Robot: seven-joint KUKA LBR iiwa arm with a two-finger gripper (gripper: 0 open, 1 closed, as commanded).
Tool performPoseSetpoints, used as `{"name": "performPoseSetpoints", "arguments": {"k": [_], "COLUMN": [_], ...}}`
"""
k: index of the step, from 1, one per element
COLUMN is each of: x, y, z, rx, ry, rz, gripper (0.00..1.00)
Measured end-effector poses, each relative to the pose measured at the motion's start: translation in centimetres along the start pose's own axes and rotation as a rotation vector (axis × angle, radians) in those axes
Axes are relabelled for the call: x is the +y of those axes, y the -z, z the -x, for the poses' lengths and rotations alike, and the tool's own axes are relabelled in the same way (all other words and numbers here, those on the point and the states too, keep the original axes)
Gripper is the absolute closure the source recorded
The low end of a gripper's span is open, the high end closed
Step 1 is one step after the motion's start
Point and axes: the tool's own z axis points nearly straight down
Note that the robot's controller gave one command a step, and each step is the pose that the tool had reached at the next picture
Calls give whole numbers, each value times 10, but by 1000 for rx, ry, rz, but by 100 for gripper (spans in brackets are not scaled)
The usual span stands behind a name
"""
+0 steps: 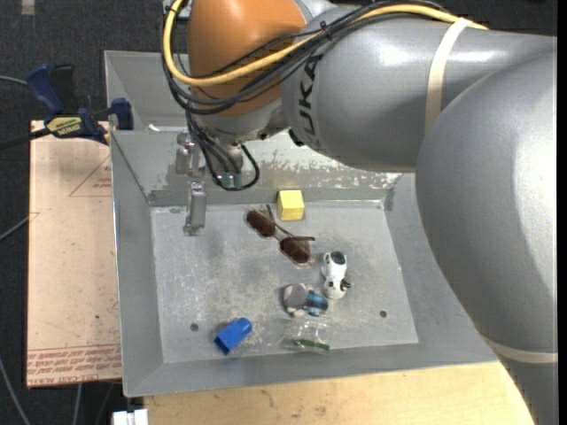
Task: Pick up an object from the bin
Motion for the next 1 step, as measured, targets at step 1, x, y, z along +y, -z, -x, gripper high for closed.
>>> {"name": "performPoseSetpoints", "arguments": {"k": [1], "x": [-1], "y": [6], "z": [2], "rx": [-8], "ry": [-4], "rz": [2], "gripper": [0]}}
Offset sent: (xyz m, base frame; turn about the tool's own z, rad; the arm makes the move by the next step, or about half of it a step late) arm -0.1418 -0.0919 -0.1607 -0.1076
